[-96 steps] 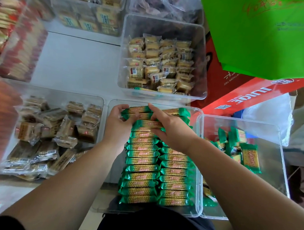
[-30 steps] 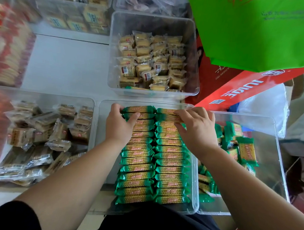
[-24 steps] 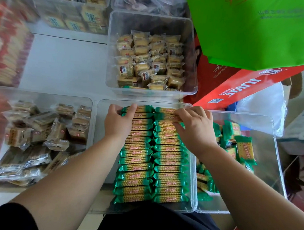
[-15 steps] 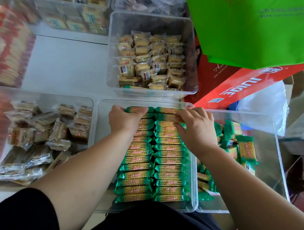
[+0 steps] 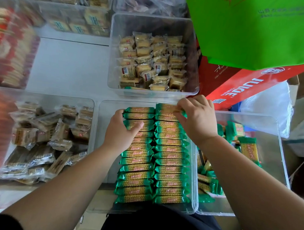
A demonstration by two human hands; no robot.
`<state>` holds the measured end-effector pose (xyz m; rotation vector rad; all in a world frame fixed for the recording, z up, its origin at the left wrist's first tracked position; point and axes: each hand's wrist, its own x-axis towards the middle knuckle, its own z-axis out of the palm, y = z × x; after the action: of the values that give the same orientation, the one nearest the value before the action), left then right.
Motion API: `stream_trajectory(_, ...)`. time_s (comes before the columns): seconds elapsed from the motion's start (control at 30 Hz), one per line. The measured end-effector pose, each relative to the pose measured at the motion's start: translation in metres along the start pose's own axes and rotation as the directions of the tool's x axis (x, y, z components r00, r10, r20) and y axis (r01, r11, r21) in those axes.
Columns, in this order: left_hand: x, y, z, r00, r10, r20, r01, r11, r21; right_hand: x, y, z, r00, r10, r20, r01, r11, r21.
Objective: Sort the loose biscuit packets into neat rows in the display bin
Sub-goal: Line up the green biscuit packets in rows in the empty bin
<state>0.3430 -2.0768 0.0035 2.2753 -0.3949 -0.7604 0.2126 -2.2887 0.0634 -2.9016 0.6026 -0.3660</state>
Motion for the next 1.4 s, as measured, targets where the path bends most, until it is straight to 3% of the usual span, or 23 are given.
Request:
stream_trajectory(0.1,-0.007,0.002,-0.005,0.998,0.06,-0.028,-0.059,0.998,0.016,0.006,0.004,0.0,0.999,-0.035,0.006,0.035,0.997,-0.066)
stream_trajectory(0.17,-0.015,0.006,-0.011,0.97,0.205,-0.13,-0.188,0.973,0.132,0.006,0.005,0.001,0.999,-0.031,0.035,0.035,0.995,-0.089)
stream_trajectory(0.27,-0.019,0.012,-0.016,0.794,0.593,-0.136,-0.512,0.772,0.377,0.004,0.006,0.002,0.999,0.014,0.048,-0.01,0.998,-0.068)
stream_trajectory(0.33,-0.018,0.021,-0.014,0.721,0.693,-0.013,-0.629,0.661,0.409,0.001,0.008,0.001,0.999,0.012,0.045,-0.011,1.0,-0.019)
stream_trajectory(0.43,-0.019,0.043,-0.002,0.701,0.696,0.157,-0.676,0.578,0.456,-0.011,0.017,-0.009,0.998,0.054,0.025,-0.056,0.995,0.087)
stream_trajectory(0.57,-0.019,0.065,0.027,0.727,0.593,0.345,-0.676,0.532,0.51,-0.067,0.056,-0.021,0.935,0.349,0.063,-0.355,0.915,0.192)
stream_trajectory(0.67,-0.02,0.068,0.041,0.764,0.566,0.308,-0.625,0.532,0.571,-0.118,0.104,-0.024,0.815,0.54,0.212,-0.554,0.833,0.005)
stream_trajectory(0.77,-0.021,0.069,0.045,0.776,0.574,0.262,-0.594,0.524,0.611,-0.147,0.142,-0.029,0.686,0.641,0.343,-0.639,0.757,-0.137)
stream_trajectory(0.9,-0.026,0.073,0.05,0.757,0.624,0.197,-0.6,0.542,0.588,-0.142,0.169,-0.03,0.666,0.598,0.447,-0.632,0.77,-0.088)
stream_trajectory(0.97,-0.033,0.077,0.051,0.757,0.63,0.173,-0.59,0.547,0.594,-0.134,0.177,-0.026,0.622,0.575,0.531,-0.634,0.768,-0.089)
stream_trajectory(1.1,-0.054,0.091,0.057,0.733,0.669,0.12,-0.587,0.533,0.61,-0.127,0.184,-0.016,0.522,0.586,0.62,-0.692,0.716,-0.094)
stream_trajectory(1.2,-0.075,0.098,0.07,0.703,0.703,0.107,-0.616,0.528,0.585,-0.137,0.176,-0.013,0.47,0.572,0.673,-0.769,0.64,-0.007)
stream_trajectory(1.4,-0.111,0.12,0.113,0.706,0.686,0.175,-0.675,0.577,0.459,-0.17,0.172,-0.018,0.568,0.361,0.74,-0.676,0.717,0.168)
